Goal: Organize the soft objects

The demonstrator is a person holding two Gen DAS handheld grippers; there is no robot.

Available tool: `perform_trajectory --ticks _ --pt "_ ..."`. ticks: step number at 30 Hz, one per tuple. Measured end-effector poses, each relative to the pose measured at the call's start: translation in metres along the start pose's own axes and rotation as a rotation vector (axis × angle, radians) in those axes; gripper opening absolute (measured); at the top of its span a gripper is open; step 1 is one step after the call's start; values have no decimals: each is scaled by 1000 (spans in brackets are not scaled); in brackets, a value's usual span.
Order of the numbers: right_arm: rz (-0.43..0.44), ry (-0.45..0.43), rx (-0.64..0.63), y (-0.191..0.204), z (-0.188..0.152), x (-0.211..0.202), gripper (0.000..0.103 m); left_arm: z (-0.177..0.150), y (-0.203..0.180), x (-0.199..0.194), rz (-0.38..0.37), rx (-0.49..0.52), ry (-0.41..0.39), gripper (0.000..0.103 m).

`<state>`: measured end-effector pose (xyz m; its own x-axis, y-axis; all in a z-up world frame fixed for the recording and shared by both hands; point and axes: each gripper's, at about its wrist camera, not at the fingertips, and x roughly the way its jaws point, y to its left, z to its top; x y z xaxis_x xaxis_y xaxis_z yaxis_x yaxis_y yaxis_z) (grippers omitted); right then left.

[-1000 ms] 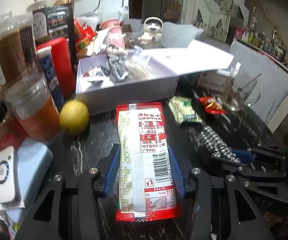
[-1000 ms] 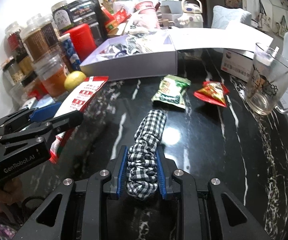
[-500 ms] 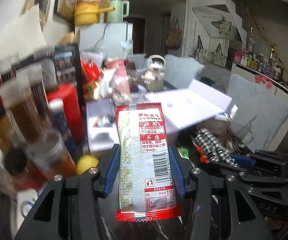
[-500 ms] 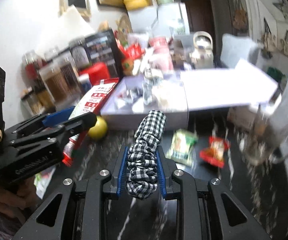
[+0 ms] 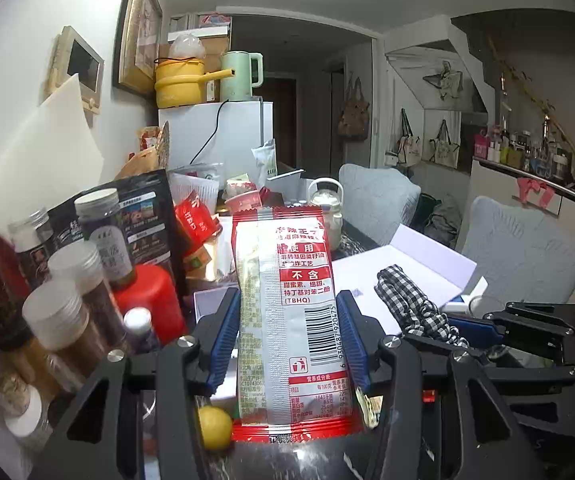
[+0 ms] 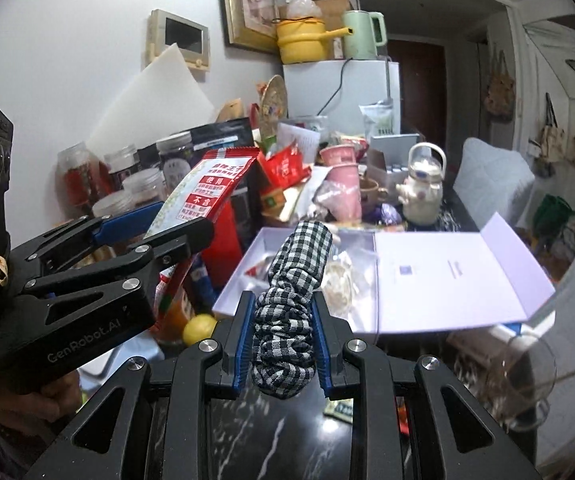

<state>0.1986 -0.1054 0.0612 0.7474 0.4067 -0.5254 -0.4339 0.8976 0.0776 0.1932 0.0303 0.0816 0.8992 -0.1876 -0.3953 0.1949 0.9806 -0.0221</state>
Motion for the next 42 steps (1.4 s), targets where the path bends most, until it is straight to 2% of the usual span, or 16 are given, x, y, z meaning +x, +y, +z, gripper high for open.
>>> perform_trajectory --ticks 11,24,34,42 --pt "-48 -30 -5 -25 39 38 27 31 21 53 12 -45 -20 48" --pt "-67 -54 -6 -62 77 96 27 59 46 119 100 -42 -38 48" --pt "-34 -46 8 -71 94 142 27 55 58 156 123 -37 9 48" --pt "-17 11 23 -74 92 179 27 42 62 187 120 -45 102 48"
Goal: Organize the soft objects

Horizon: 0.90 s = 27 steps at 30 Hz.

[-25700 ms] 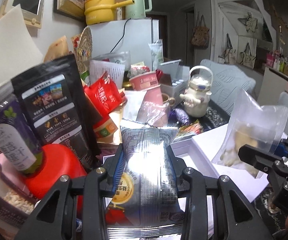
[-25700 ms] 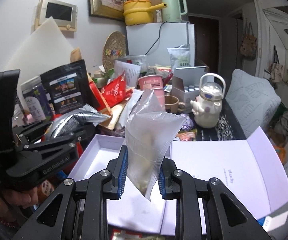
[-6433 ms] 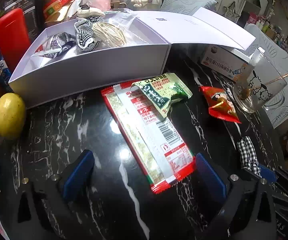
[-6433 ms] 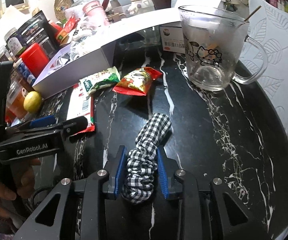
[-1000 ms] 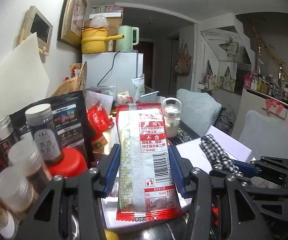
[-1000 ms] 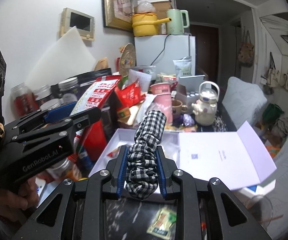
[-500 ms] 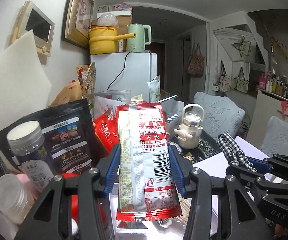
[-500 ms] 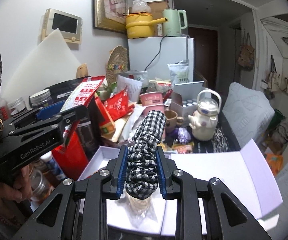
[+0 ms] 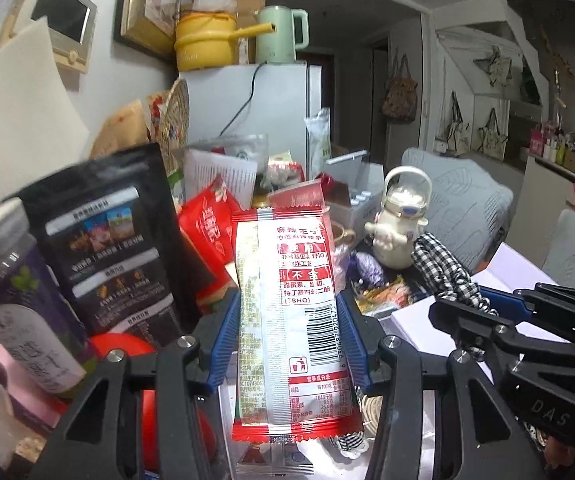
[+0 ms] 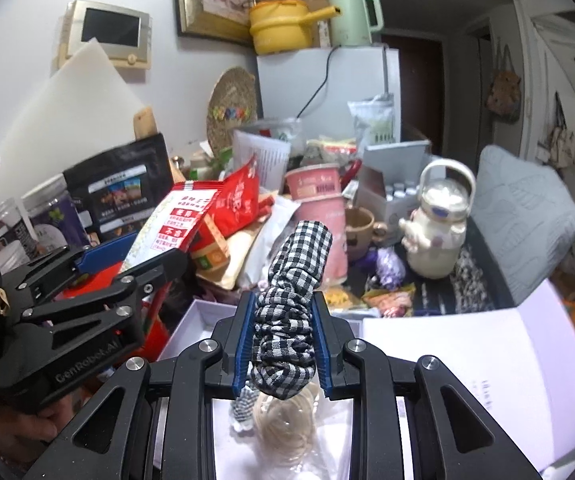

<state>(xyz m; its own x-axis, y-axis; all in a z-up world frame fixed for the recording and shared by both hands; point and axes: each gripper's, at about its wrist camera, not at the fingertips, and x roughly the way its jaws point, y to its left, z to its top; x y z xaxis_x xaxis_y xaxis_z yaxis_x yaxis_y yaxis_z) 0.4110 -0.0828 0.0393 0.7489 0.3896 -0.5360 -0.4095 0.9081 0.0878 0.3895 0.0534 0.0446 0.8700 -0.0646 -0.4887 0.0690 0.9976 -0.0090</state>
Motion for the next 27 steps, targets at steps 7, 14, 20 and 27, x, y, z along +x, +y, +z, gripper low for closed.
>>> perform_trajectory --ticks 7,14,20,27 --pt "-9 71 0 -6 -7 26 27 -10 -2 28 33 6 71 48" --pt "-19 139 6 -12 -17 46 27 -23 -8 56 21 18 175 48" --pt "-18 189 11 -14 -24 63 27 -35 -8 78 -6 -11 273 48" --pt "-23 258 18 -19 -36 83 27 -49 -8 97 6 -6 345 48"
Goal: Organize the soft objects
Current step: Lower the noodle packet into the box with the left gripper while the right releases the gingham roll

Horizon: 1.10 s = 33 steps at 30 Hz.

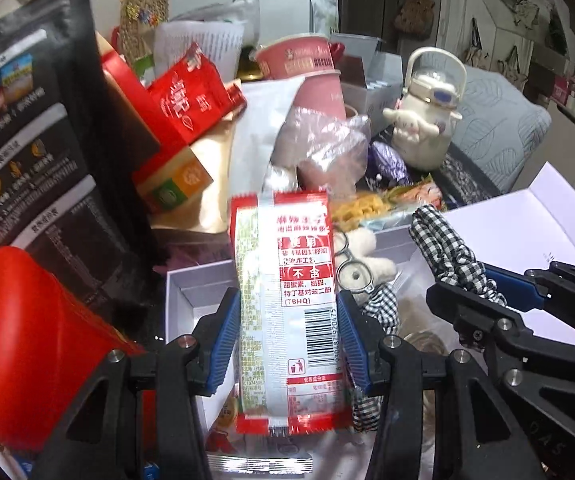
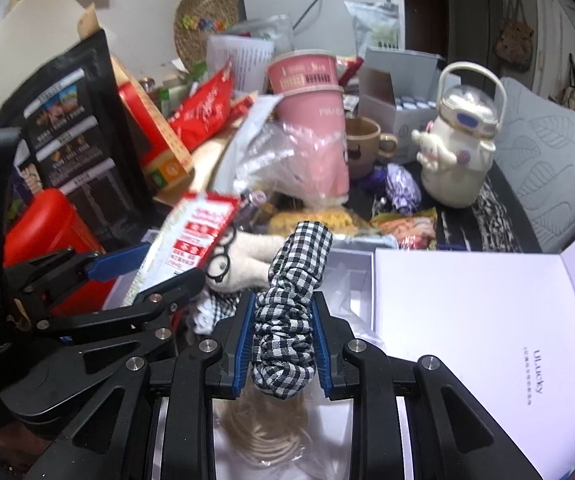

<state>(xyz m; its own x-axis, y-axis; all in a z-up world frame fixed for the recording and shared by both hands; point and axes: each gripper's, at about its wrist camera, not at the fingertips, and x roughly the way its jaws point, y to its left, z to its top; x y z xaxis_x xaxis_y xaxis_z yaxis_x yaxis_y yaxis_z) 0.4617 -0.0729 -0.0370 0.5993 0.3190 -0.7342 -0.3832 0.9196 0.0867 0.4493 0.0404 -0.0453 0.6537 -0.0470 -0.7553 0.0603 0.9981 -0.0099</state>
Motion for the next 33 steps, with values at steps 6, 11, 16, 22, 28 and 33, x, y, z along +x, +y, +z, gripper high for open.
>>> perform_trajectory --ticks 6,11,16,22,28,33 --pt "2 72 21 -4 -5 20 27 -3 4 15 8 -19 53 48" --pt "-10 89 -4 -1 -7 23 31 -2 2 18 21 -6 61 52" --pt "-19 91 -8 -2 -6 20 40 -3 8 31 41 -39 146 53" --pt "-38 68 -5 -5 -3 10 45 -1 5 19 73 -26 100 69" --pt "-41 43 8 -10 0 -3 45 4 1 -2 87 -8 44 70" --pt "-41 1 8 -11 4 -20 45 9 1 -22 54 -13 -7 70"
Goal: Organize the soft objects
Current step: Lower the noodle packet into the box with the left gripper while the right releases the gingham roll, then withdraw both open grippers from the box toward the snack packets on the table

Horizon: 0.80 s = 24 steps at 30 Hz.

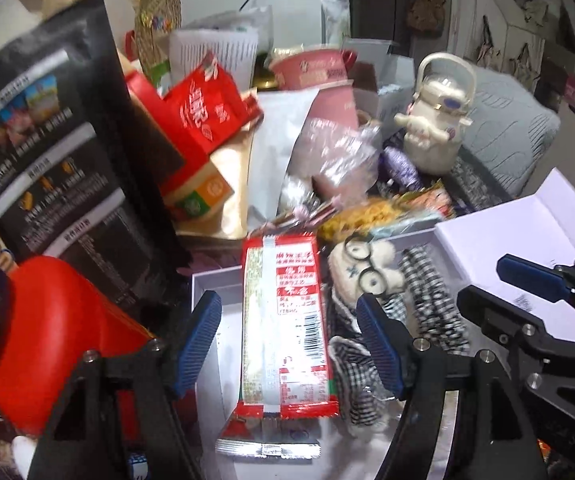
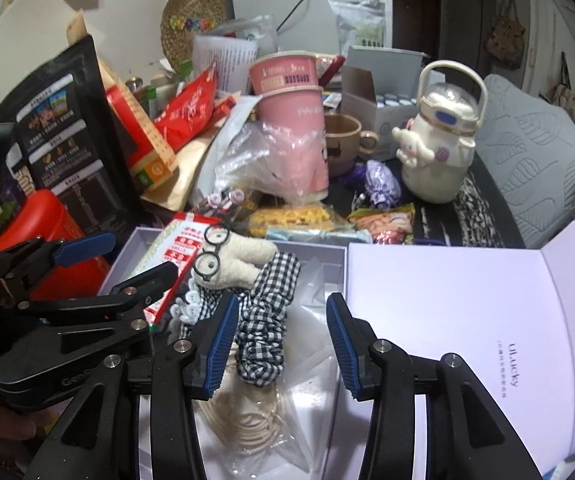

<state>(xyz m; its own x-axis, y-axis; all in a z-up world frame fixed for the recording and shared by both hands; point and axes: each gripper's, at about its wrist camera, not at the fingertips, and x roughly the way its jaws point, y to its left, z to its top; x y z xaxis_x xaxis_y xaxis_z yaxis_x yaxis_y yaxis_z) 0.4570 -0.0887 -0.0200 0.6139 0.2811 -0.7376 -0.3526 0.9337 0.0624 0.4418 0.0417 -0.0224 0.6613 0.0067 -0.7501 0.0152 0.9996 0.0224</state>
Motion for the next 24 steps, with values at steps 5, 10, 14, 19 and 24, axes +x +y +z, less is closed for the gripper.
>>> perform_trajectory --ticks 5,10,14,19,24 --pt "6 -58 -5 1 3 -23 45 3 3 -27 -6 -4 -60 70" --pt "12 -128 -14 7 5 -51 45 6 7 -55 -23 -9 -122 70" --pt "5 -191 -23 13 5 -75 45 6 9 -76 -30 -11 -159 70" --pt "0 -267 -31 21 2 -108 45 2 7 -107 -4 8 -224 70" --pt "-12 -278 -41 28 -11 -131 45 -10 4 -136 -17 20 -261 70"
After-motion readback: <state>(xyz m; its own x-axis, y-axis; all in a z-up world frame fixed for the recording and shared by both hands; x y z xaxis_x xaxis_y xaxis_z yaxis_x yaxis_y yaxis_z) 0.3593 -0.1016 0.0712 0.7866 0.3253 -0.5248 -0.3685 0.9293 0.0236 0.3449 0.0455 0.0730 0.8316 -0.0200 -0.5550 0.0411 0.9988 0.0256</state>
